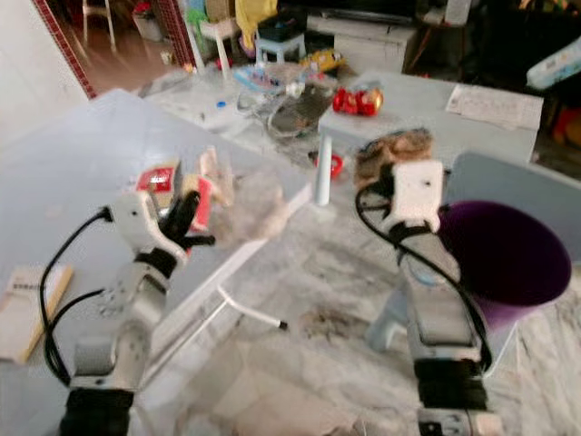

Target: Picking trash to rubbish bin

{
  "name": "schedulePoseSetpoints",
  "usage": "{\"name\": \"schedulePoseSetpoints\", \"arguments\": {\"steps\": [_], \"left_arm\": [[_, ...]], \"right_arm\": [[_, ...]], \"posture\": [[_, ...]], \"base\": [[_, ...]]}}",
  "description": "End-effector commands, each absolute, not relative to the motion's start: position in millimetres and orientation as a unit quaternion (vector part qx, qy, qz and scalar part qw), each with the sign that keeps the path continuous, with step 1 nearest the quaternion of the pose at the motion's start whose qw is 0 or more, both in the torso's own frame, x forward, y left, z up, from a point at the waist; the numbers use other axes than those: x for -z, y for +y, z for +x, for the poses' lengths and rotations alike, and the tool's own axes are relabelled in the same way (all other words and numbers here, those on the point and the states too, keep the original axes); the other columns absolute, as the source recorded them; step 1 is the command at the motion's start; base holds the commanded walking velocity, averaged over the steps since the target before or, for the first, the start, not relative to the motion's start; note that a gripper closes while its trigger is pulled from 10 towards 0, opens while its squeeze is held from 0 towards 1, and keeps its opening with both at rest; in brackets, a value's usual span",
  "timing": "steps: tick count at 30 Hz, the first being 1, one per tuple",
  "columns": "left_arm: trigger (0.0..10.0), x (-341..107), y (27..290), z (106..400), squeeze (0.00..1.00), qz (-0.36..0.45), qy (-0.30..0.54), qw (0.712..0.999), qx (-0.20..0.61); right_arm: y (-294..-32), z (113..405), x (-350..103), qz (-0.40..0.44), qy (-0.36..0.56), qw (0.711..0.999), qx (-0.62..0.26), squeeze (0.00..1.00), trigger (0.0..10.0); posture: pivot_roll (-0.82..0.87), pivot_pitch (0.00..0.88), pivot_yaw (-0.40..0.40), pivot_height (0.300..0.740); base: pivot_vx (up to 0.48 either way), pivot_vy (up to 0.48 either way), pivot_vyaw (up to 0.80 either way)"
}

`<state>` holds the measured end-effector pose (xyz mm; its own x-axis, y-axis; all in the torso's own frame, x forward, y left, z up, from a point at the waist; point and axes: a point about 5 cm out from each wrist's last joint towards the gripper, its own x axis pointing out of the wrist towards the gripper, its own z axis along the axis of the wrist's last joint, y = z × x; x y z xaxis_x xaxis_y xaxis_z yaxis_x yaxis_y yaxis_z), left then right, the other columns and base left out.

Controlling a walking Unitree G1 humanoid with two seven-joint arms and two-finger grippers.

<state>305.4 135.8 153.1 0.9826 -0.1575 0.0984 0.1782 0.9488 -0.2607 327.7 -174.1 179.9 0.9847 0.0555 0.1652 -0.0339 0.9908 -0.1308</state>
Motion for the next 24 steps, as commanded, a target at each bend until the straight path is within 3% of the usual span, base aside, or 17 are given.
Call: {"name": "schedulePoseSetpoints", "arguments": {"steps": [1, 24], "left_arm": [[0.0, -153.4, 130.6, 305.5, 0.0, -0.137, -0.035, 0.985, 0.094], [0.0, -152.7, 129.6, 305.4, 0.0, -0.137, -0.035, 0.985, 0.097]], "right_arm": [[-177.0, 327.2, -180.8, -0.065, -0.085, 0.994, -0.02, 0.0, 10.0], [-177.0, 327.4, -181.8, -0.068, -0.087, 0.994, -0.019, 0.0, 10.0]], "posture": [[-0.04, 0.061, 0.076, 0.74], [-0.05, 0.054, 0.075, 0.74]], "base": [[0.0, -0.296, 0.0], [0.0, -0.23, 0.0]]}}
